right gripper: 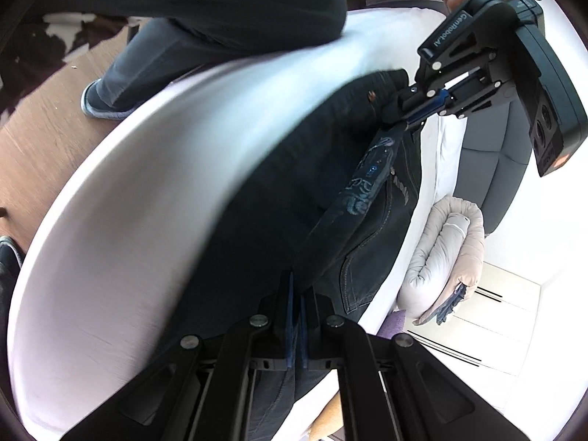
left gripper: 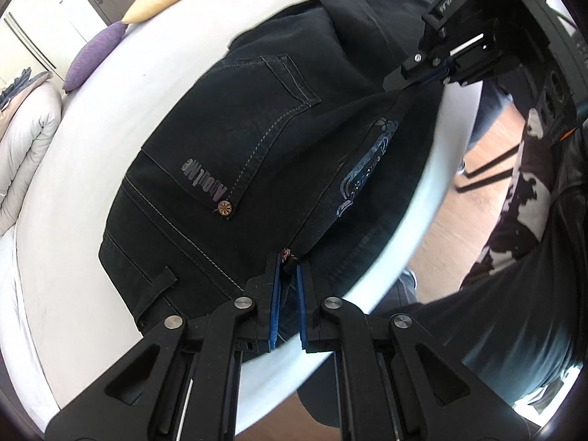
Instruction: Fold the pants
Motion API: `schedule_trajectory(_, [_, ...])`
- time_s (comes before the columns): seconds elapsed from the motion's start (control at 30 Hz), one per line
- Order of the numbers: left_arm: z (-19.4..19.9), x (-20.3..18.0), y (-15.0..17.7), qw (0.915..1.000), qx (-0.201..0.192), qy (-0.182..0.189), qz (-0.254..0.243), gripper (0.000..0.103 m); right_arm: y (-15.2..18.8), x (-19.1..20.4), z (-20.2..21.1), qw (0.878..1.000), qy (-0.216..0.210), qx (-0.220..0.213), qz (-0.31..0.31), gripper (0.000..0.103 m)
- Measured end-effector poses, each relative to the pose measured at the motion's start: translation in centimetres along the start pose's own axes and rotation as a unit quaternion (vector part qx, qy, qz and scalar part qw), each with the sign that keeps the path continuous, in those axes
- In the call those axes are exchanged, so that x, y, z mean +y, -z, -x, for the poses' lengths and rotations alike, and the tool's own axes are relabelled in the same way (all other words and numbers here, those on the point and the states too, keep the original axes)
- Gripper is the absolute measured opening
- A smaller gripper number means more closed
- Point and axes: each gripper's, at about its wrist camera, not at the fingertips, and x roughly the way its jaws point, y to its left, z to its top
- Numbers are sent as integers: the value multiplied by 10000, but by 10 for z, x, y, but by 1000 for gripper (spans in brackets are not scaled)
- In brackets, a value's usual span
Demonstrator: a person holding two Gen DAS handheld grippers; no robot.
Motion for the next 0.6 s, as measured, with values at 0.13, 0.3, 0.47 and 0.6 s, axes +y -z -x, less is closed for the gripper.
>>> schedule_trajectory(0.13, [-2,-7,22,9999,15,43,113,7,-14,4,12,10000,-55,-22,-40,4])
schedule_trajectory(0.3, [-3,-6,37,9998,-19,75,191,7,-15,5,4,9997,-162,-2,-189,4])
schedule_trajectory(0.47, [-5,-1,41,9990,-87,54,427,10,-17,7,-8,9990,-272,35,-362,7])
schedule_trajectory(0.6, [8,-1,43,9981,-207,-83,580,12,-16,-3,-14,9953,-359,91,-897,7])
